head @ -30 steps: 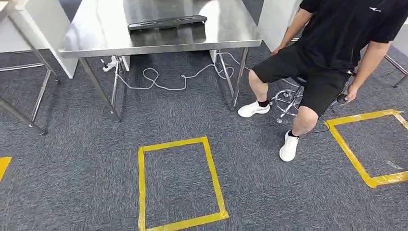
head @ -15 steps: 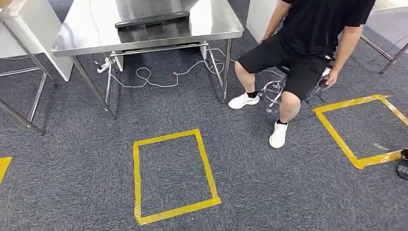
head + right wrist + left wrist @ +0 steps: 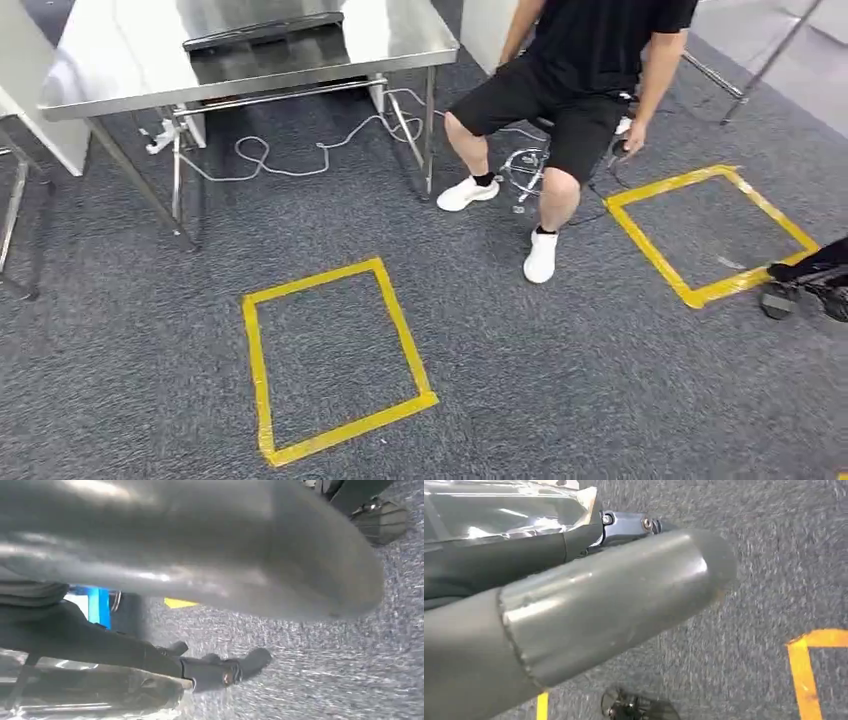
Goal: Take the parts from the cabinet and place them on the table.
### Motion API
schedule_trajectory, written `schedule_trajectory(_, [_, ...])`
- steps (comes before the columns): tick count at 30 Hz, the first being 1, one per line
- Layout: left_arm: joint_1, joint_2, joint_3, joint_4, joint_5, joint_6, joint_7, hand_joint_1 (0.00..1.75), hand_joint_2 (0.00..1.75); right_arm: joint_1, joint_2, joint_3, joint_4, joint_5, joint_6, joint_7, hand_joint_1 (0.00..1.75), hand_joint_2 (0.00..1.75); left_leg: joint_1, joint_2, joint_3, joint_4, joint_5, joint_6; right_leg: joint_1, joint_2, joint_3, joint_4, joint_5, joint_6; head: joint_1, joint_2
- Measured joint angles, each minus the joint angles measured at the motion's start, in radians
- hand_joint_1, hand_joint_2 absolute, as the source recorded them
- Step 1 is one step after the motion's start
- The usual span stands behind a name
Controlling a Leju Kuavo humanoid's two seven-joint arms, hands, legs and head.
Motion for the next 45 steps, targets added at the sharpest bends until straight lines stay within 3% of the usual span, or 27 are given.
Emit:
schedule_trajectory(2, [0.000, -0.005, 0.000, 0.000, 0.000, 0.003, 0.004, 0.00, 0.00, 0.003, -0.001, 0.000, 0.000, 0.000, 0.000, 0.000, 0.00, 0.00, 0.001, 0.028, -0.001, 0.000, 0.001, -0.001, -0.009, -0.004, -0.044, 0.088, -0.015, 0.017, 0.002, 0.000])
schedule_trajectory(3, [0.000, -0.007, 0.000, 0.000, -0.002, 0.004, 0.004, 0.00, 0.00, 0.005, -0.002, 0.000, 0.000, 0.000, 0.000, 0.001, 0.00, 0.00, 0.002, 0.040, 0.000, 0.001, 0.000, -0.003, -0.015, -0.008, -0.028, 0.054, 0.008, 0.034, 0.002, 0.000])
schedule_trajectory(5, [-0.001, -0.011, 0.000, 0.000, -0.002, 0.004, 0.004, 0.00, 0.00, 0.006, -0.005, 0.000, 0.000, 0.000, 0.000, 0.001, 0.00, 0.00, 0.008, 0.062, 0.002, 0.005, -0.002, -0.013, -0.026, -0.033, 0.061, -0.120, 0.081, 0.064, 0.002, 0.000])
schedule_trajectory(6, [-0.002, -0.011, 0.000, 0.000, -0.002, 0.004, 0.004, 0.00, 0.00, 0.004, -0.004, 0.000, 0.000, 0.000, 0.000, 0.001, 0.00, 0.00, 0.008, 0.070, 0.003, 0.012, -0.006, -0.023, -0.032, -0.081, 0.113, -0.216, 0.112, 0.075, 0.002, 0.000])
schedule_trajectory(7, [-0.002, -0.008, 0.000, -0.001, -0.002, 0.005, 0.005, 0.00, 0.00, 0.000, 0.001, 0.000, 0.000, 0.000, 0.002, 0.001, 0.00, 0.00, -0.002, 0.079, 0.001, 0.018, -0.013, -0.035, -0.021, -0.107, 0.112, -0.221, 0.112, 0.065, 0.006, 0.000])
schedule_trajectory(11, [-0.008, -0.011, 0.000, -0.001, -0.006, 0.006, 0.005, 0.00, 0.00, 0.001, -0.003, 0.000, 0.000, 0.000, 0.003, 0.005, 0.00, 0.00, 0.005, 0.116, 0.014, 0.014, -0.014, -0.057, -0.019, -0.054, 0.095, -0.220, 0.120, 0.025, 0.001, 0.000])
schedule_trajectory(12, [-0.008, -0.011, 0.000, -0.001, -0.006, 0.006, 0.005, 0.00, 0.00, 0.003, -0.002, 0.000, 0.000, 0.002, 0.005, 0.006, 0.00, 0.00, 0.014, 0.079, 0.010, 0.028, -0.032, -0.065, -0.030, -0.043, 0.103, -0.222, 0.126, 0.015, -0.003, 0.000])
schedule_trajectory(14, [-0.006, -0.010, 0.000, -0.001, -0.006, 0.006, 0.006, 0.00, 0.00, 0.002, -0.002, 0.000, 0.000, 0.008, 0.007, 0.008, 0.00, 0.00, 0.012, 0.000, -0.040, 0.144, -0.123, -0.060, -0.022, -0.023, 0.094, -0.221, 0.135, -0.001, -0.008, 0.000])
schedule_trajectory(16, [-0.003, -0.010, 0.000, -0.001, -0.005, 0.006, 0.008, 0.00, 0.00, 0.001, 0.000, 0.000, 0.000, 0.009, 0.008, 0.008, 0.00, 0.00, 0.010, -0.021, -0.115, 0.303, -0.193, -0.056, -0.011, 0.002, 0.086, -0.221, 0.140, -0.009, -0.010, 0.000])
schedule_trajectory(17, [-0.002, -0.010, 0.000, -0.001, -0.005, 0.006, 0.008, 0.00, 0.00, 0.002, 0.000, 0.000, 0.000, 0.009, 0.008, 0.008, 0.00, 0.00, 0.008, -0.023, -0.138, 0.346, -0.196, -0.051, -0.005, 0.018, 0.084, -0.220, 0.141, -0.011, -0.010, 0.000])
schedule_trajectory(18, [-0.002, -0.010, 0.000, -0.001, -0.005, 0.006, 0.008, 0.00, 0.00, 0.004, 0.000, 0.000, 0.000, 0.009, 0.008, 0.010, 0.00, 0.00, 0.006, -0.023, -0.133, 0.332, -0.173, -0.044, 0.000, 0.033, 0.084, -0.220, 0.143, -0.015, -0.010, 0.000])
schedule_trajectory(20, [-0.002, -0.010, 0.000, -0.001, -0.003, 0.006, 0.009, 0.00, 0.00, 0.005, 0.000, 0.000, 0.000, 0.009, 0.008, 0.010, 0.00, 0.00, 0.000, -0.035, -0.067, 0.189, -0.082, -0.025, 0.007, 0.063, 0.087, -0.220, 0.145, -0.014, -0.010, 0.000])
schedule_trajectory(21, [-0.002, -0.009, 0.000, -0.001, -0.003, 0.006, 0.009, 0.00, 0.00, 0.005, 0.000, 0.000, 0.000, 0.009, 0.008, 0.010, 0.00, 0.00, -0.003, -0.064, -0.025, 0.103, -0.041, -0.012, 0.009, 0.076, 0.088, -0.220, 0.147, -0.016, -0.010, 0.000])
schedule_trajectory(22, [-0.003, -0.005, 0.001, -0.001, -0.003, 0.006, 0.010, 0.00, 0.00, 0.003, 0.004, 0.000, 0.000, 0.009, 0.008, 0.010, 0.00, 0.00, -0.003, -0.117, -0.003, 0.059, -0.043, 0.004, 0.012, 0.085, 0.086, -0.219, 0.149, -0.012, -0.008, 0.000])
schedule_trajectory(26, [-0.005, -0.010, 0.001, -0.001, -0.004, 0.008, 0.014, 0.00, 0.00, 0.005, 0.002, 0.001, 0.001, 0.010, 0.008, 0.016, 0.00, 0.00, -0.015, -0.077, -0.001, 0.039, -0.031, 0.004, 0.007, 0.128, 0.063, -0.222, 0.164, 0.012, -0.009, 0.000])
schedule_trajectory(27, [-0.006, -0.016, 0.001, -0.001, -0.004, 0.009, 0.016, 0.00, 0.00, 0.006, -0.002, 0.001, 0.001, 0.011, 0.008, 0.018, 0.00, 0.00, 0.000, -0.060, 0.004, 0.017, -0.016, 0.006, 0.013, 0.111, 0.057, -0.208, 0.160, 0.011, -0.008, 0.000])
schedule_trajectory(28, [-0.006, -0.015, 0.001, -0.001, -0.004, 0.012, 0.016, 0.00, 0.00, 0.007, -0.002, 0.001, 0.001, 0.013, 0.008, 0.018, 0.00, 0.00, -0.007, -0.050, 0.008, 0.007, -0.011, 0.009, 0.012, 0.047, 0.037, -0.179, 0.138, 0.011, -0.007, 0.000])
schedule_trajectory(29, [-0.005, -0.016, 0.001, -0.001, -0.006, 0.014, 0.017, 0.00, 0.00, 0.006, -0.003, 0.001, 0.001, 0.014, 0.008, 0.019, 0.00, 0.00, -0.008, -0.033, 0.007, 0.006, -0.008, 0.014, 0.010, 0.016, 0.003, -0.113, 0.098, 0.007, 0.000, 0.000])
schedule_trajectory(32, [0.003, -0.018, 0.000, -0.001, -0.020, 0.011, 0.021, 0.00, 0.00, 0.004, -0.007, 0.001, 0.001, 0.008, 0.009, 0.028, 0.00, 0.00, -0.010, 0.017, 0.000, 0.007, -0.008, 0.014, -0.004, -0.003, -0.092, 0.099, 0.017, 0.019, 0.000, 0.000])
schedule_trajectory(34, [0.004, -0.021, -0.004, 0.000, -0.035, 0.003, 0.028, 0.00, 0.00, 0.010, -0.010, 0.001, 0.001, 0.000, 0.008, 0.037, 0.00, 0.00, -0.008, 0.045, 0.000, 0.008, -0.008, 0.010, -0.015, -0.011, -0.052, 0.045, 0.045, 0.047, 0.000, 0.000])
schedule_trajectory(36, [0.003, -0.024, -0.010, 0.000, -0.048, 0.001, 0.041, 0.00, 0.00, 0.012, -0.013, 0.001, 0.001, -0.002, 0.003, 0.040, 0.00, 0.00, -0.004, 0.068, 0.003, 0.012, -0.012, -0.002, -0.024, -0.049, 0.066, -0.156, 0.107, 0.073, 0.001, 0.000])
schedule_trajectory(37, [0.003, -0.023, -0.014, 0.000, -0.055, -0.002, 0.048, 0.00, 0.00, 0.009, -0.010, 0.001, 0.001, -0.003, 0.002, 0.042, 0.00, 0.00, -0.009, 0.077, 0.006, 0.018, -0.016, -0.011, -0.025, -0.109, 0.105, -0.226, 0.116, 0.069, 0.004, 0.000])
schedule_trajectory(38, [0.004, -0.023, -0.019, 0.000, -0.060, -0.005, 0.053, 0.00, 0.00, 0.006, -0.009, 0.001, 0.001, -0.006, 0.002, 0.043, 0.00, 0.00, -0.014, 0.086, 0.005, 0.022, -0.025, -0.022, -0.014, -0.116, 0.106, -0.223, 0.125, 0.061, 0.007, 0.000])
schedule_trajectory(41, [-0.002, -0.023, -0.027, 0.000, -0.066, -0.010, 0.058, 0.00, 0.00, 0.011, -0.009, 0.001, 0.001, -0.010, 0.001, 0.046, 0.00, 0.00, -0.009, 0.117, 0.021, 0.013, -0.024, -0.040, -0.006, -0.073, 0.088, -0.220, 0.125, 0.032, -0.003, 0.000])
schedule_trajectory(42, [-0.002, -0.024, -0.029, 0.000, -0.067, -0.011, 0.058, 0.00, 0.00, 0.010, -0.009, 0.001, 0.001, -0.010, 0.001, 0.046, 0.00, 0.00, -0.004, 0.112, 0.021, 0.017, -0.030, -0.049, -0.021, -0.058, 0.100, -0.226, 0.134, 0.019, -0.003, 0.000])
schedule_trajectory(43, [-0.002, -0.022, -0.032, 0.000, -0.072, -0.014, 0.058, 0.00, 0.00, 0.011, -0.008, 0.001, 0.001, -0.011, 0.001, 0.046, 0.00, 0.00, 0.000, 0.051, 0.013, 0.043, -0.058, -0.055, -0.028, -0.046, 0.098, -0.227, 0.136, 0.014, -0.010, 0.000])
schedule_trajectory(45, [0.001, -0.021, -0.035, 0.000, -0.077, -0.016, 0.060, 0.00, 0.00, 0.010, -0.006, 0.001, 0.001, -0.013, 0.000, 0.048, 0.00, 0.00, 0.001, -0.010, -0.043, 0.171, -0.146, -0.052, -0.022, -0.028, 0.093, -0.226, 0.143, -0.004, -0.012, 0.000])
